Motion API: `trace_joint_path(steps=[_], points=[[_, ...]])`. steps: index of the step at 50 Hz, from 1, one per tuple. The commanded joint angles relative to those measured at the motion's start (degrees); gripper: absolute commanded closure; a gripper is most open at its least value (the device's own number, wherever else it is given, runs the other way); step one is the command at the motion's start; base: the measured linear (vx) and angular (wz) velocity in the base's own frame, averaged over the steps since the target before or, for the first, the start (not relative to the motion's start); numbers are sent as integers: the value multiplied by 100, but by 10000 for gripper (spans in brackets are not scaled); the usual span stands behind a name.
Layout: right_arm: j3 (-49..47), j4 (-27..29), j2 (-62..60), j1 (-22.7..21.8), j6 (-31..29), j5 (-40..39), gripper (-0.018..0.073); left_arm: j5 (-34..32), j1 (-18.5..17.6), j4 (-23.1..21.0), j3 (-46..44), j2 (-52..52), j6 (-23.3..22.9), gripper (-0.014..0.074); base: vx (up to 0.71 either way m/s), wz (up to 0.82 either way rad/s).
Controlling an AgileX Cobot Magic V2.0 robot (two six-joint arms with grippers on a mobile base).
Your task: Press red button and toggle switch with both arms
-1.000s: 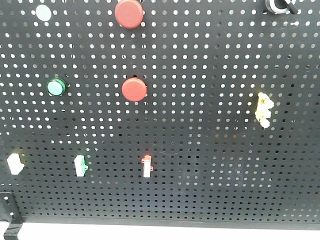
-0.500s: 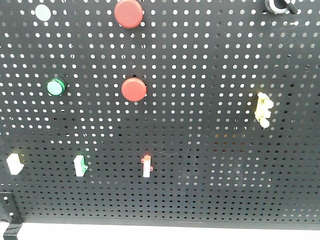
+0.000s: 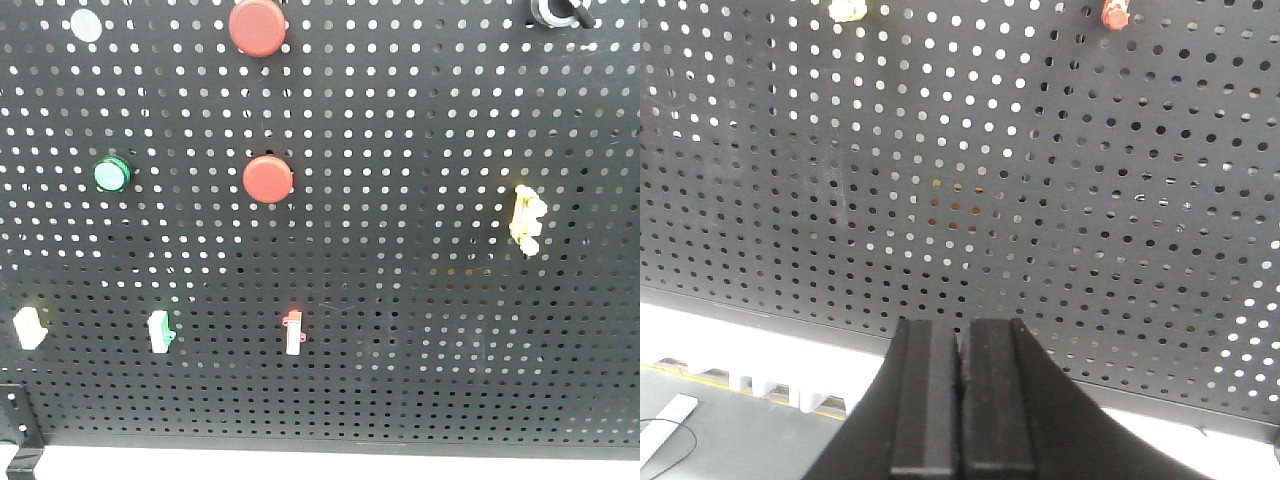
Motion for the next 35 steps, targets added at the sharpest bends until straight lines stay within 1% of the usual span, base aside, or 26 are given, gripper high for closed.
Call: trace_joint_path(steps=[1, 6, 11, 14, 20, 24, 26, 28, 31, 34, 35], points=[[-139, -59, 97, -23, -26, -466, 562, -479, 23, 9, 191, -95, -46, 595, 0, 0], [-111, -33, 97, -23, 14, -499, 562, -479, 23, 9, 191, -95, -46, 595, 0, 0], [383, 349, 97, -23, 331, -942, 562, -479, 23, 9, 191, -95, -46, 595, 0, 0], [935, 480, 97, -23, 454, -1464, 562, -479, 23, 9, 191, -95, -46, 595, 0, 0], [2270, 353, 97, -23, 485, -2861, 562, -479, 23, 9, 191, -95, -46, 595, 0, 0], [2834, 353, 97, -23, 394, -3516, 562, -479, 23, 9, 191, -95, -46, 595, 0, 0], [3051, 360, 97, -40, 378, -3678, 562, -479, 23, 9, 191, -95, -46, 595, 0, 0], [3136, 388, 97, -116, 384, -3757, 562, -479, 23, 9, 191, -95, -46, 595, 0, 0], [3117, 499, 97, -357, 384, -3596, 562, -479, 23, 9, 191, -95, -46, 595, 0, 0], [3123, 505, 97, -666, 384, -3665, 562, -479, 23, 9, 191, -95, -46, 595, 0, 0], [3123, 487, 97, -862, 384, -3663, 562, -479, 23, 9, 191, -95, -46, 595, 0, 0]])
